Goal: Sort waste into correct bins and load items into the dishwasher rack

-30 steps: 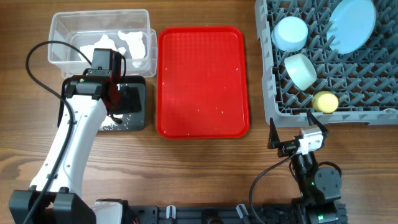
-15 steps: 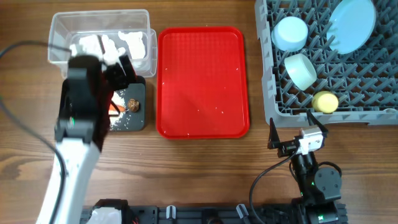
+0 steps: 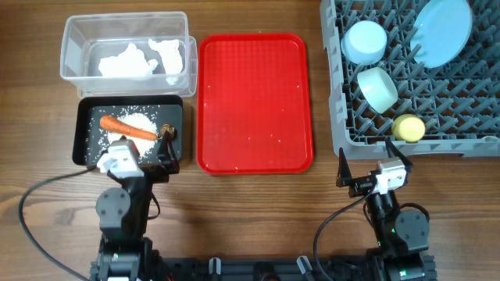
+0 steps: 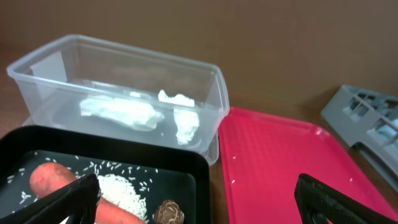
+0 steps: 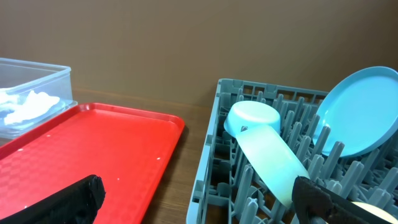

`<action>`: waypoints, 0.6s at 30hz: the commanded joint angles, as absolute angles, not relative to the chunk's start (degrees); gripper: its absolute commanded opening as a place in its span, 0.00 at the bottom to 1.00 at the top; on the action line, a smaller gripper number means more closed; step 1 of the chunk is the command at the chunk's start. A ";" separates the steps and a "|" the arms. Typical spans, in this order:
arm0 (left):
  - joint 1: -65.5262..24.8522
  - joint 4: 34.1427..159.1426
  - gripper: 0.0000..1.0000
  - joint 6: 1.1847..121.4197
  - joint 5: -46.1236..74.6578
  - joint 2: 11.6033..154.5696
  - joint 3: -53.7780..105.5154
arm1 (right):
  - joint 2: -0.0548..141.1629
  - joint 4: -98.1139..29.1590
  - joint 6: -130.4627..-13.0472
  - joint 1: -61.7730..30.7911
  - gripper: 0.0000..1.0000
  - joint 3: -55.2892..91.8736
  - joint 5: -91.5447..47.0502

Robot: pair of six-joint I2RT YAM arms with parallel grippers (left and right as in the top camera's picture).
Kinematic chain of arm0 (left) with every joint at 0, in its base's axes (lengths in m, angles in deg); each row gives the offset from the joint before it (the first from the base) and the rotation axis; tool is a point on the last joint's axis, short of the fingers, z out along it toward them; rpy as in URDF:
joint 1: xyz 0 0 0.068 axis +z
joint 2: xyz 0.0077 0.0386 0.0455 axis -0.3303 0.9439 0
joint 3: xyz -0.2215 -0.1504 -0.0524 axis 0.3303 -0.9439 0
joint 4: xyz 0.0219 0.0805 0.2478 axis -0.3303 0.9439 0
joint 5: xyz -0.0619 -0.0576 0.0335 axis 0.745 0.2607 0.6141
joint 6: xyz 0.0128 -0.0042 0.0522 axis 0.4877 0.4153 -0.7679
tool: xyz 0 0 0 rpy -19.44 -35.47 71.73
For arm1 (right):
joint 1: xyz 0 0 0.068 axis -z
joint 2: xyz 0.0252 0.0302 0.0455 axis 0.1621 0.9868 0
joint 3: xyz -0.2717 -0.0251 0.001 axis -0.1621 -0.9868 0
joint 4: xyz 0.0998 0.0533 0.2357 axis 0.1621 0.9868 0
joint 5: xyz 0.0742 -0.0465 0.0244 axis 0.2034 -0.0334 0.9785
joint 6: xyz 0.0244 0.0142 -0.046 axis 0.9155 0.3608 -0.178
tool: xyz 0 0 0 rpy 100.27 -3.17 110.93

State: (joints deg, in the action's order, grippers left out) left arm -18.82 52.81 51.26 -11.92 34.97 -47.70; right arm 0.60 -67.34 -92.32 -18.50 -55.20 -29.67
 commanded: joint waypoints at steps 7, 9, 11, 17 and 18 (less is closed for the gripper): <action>-18.10 56.79 1.00 50.95 -11.55 21.74 -53.69 | 0.05 -67.58 -91.54 -18.02 1.00 -55.27 -29.01; -17.66 56.98 1.00 50.95 -11.44 21.09 -53.69 | 0.05 -67.58 -91.51 -18.02 1.00 -55.27 -29.01; -17.22 58.34 1.00 50.95 -11.44 20.96 -53.69 | 0.05 -67.58 -91.54 -18.02 1.00 -55.27 -29.01; -16.70 66.84 1.00 50.97 -11.41 13.46 -53.67 | 0.05 -67.58 -91.51 -18.02 1.00 -55.27 -29.01; -16.70 66.86 1.00 50.97 -11.41 11.67 -53.67 | 0.05 -67.58 -91.51 -18.02 1.00 -55.27 -29.01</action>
